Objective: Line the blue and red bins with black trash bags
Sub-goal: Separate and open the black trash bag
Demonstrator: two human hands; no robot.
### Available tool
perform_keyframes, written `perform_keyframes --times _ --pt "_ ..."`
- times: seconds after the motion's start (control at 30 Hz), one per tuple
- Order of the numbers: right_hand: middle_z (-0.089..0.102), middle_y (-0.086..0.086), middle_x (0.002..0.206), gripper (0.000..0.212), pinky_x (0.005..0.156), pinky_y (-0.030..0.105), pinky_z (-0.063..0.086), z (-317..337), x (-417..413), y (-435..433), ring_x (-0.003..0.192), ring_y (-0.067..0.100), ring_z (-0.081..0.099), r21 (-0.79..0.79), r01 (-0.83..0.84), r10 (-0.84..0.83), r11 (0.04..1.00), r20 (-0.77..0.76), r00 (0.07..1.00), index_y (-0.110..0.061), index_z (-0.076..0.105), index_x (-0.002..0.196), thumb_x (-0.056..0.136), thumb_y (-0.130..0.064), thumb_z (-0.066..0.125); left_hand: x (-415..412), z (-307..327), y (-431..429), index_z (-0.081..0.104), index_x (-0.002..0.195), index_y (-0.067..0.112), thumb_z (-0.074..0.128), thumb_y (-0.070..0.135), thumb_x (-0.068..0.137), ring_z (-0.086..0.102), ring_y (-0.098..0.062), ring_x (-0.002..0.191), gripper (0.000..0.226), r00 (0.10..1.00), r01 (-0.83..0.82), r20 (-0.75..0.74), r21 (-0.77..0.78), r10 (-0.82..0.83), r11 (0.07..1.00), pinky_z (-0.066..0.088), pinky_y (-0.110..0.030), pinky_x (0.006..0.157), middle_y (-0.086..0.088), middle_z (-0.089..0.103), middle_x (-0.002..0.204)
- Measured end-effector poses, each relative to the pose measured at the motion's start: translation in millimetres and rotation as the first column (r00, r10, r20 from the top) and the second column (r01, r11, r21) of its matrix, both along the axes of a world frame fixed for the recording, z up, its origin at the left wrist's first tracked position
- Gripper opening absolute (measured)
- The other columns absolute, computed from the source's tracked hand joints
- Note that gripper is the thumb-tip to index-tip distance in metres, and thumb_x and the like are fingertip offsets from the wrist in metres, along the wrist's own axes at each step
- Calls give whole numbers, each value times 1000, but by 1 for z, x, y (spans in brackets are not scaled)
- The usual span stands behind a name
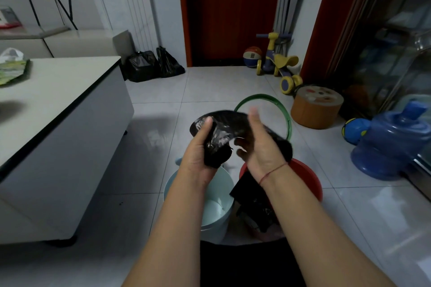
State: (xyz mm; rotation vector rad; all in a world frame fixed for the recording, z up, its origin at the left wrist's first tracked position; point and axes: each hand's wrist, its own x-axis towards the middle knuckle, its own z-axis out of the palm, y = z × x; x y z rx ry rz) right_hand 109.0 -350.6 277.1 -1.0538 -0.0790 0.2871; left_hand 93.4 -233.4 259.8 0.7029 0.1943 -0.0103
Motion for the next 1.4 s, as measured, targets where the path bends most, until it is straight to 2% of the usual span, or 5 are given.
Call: perform_keyframes --times 0.23,0.57,0.73,1.13,1.4 --pt "74 -5 68 8 56 16 51 -13 2 12 66 11 71 -199 208 -189 958 111 976 -13 70 75 74 -15 77 -5 -1 -1 67 108 5 74 42 71 71 -30 93 53 994 72 -78 -17 -73 997 59 -38 75 -18 72 104" --pt "76 9 86 66 74 33 59 -7 5 10 82 22 73 -124 105 -105 987 9 994 -6 72 90 53 -59 80 -3 2 -2 71 99 8 65 40 82 72 -22 83 37 993 114 27 -50 -112 992 57 -28 65 -12 74 96" --pt "76 6 79 20 60 24 55 -8 2 11 78 20 72 -157 168 -157 973 81 984 -11 73 79 79 -31 73 -6 4 -1 79 87 12 71 45 73 72 -23 89 37 990 142 19 -20 -142 990 57 -31 71 -12 74 98" --pt "70 0 67 35 82 46 56 -13 15 7 77 23 66 -181 345 -339 921 69 938 -19 73 61 73 -51 68 -10 8 8 62 102 8 72 35 73 70 -21 73 41 991 132 64 -281 -118 950 58 -28 63 -10 71 88" --pt "59 0 63 43 46 20 40 -2 9 -1 53 11 50 53 159 -158 986 -20 987 -15 66 78 75 -58 61 -10 8 8 63 95 8 74 27 71 62 -18 62 32 995 91 52 -250 -80 964 56 -26 59 -11 68 82"
